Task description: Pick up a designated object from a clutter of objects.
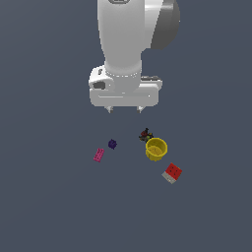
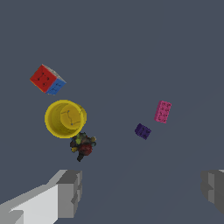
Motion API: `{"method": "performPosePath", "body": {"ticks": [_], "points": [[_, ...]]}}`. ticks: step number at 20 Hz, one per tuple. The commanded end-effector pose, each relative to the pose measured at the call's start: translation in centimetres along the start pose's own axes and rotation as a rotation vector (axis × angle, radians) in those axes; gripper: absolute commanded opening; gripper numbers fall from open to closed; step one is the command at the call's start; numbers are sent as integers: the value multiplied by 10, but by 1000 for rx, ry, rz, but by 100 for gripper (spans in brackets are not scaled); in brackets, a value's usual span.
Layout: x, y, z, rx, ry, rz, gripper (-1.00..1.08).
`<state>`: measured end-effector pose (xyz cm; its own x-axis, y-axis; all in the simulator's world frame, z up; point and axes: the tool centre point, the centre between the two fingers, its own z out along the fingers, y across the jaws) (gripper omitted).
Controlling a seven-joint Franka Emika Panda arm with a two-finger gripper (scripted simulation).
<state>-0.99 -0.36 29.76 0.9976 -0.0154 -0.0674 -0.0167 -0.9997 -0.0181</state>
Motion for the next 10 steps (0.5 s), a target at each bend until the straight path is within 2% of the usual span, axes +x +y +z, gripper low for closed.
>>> {"method": "performPosePath", "body": {"ticks": [1,10], "points": [[0,0,0,0,0,0,100],[-8,-8,5,26,-31,-15,100]]}}
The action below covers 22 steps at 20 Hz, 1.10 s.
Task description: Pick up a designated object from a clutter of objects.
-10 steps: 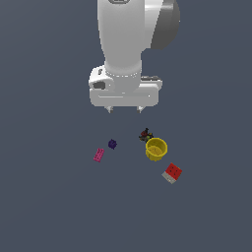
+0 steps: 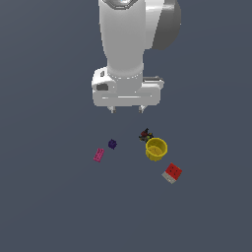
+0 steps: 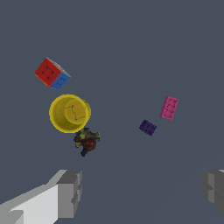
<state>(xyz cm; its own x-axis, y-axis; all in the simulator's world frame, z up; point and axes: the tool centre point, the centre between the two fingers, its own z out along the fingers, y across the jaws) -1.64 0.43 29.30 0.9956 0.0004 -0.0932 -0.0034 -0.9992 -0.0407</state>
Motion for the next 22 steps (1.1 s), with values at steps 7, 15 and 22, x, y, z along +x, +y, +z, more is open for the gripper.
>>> {"method": "performPosePath", "body": {"ticks": [7,15,22], "points": [[5,-4,4,-3,-1,-21,100],[34,-25,24,-29,8,-131,100],[76,-62,62,-60,22,-306,100]]}}
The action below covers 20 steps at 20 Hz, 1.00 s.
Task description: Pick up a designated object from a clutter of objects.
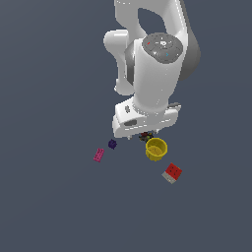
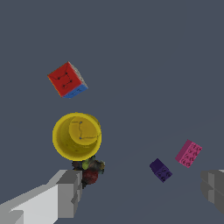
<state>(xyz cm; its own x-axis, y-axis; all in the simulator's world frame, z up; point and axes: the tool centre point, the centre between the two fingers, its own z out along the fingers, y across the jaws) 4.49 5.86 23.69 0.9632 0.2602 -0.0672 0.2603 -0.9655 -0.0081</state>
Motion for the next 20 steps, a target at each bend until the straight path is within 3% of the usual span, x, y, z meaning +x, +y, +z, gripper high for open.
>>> {"method": "performPosePath", "body": {"ticks": [1,11,20], "points": [[19,-13,17,-10,6,-72,100],[83,-73,90,-29,37,-352,100],[109,-112,136,-27,58,-501,100]]}}
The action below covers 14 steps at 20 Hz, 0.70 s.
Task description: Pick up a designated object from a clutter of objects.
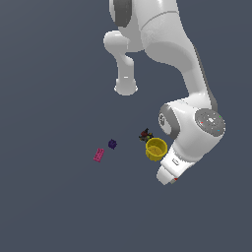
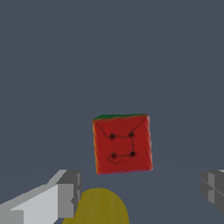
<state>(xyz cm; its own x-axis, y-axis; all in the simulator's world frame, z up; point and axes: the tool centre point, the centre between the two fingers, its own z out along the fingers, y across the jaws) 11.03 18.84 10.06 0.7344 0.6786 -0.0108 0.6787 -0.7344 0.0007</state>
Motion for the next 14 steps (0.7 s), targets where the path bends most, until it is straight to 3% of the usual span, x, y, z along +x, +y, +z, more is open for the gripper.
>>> {"method": "performPosePath", "body": {"ticks": [1,14], "points": [[7,-4,9,0,6,-28,100],[12,-9,30,1,9,-51,100]]}}
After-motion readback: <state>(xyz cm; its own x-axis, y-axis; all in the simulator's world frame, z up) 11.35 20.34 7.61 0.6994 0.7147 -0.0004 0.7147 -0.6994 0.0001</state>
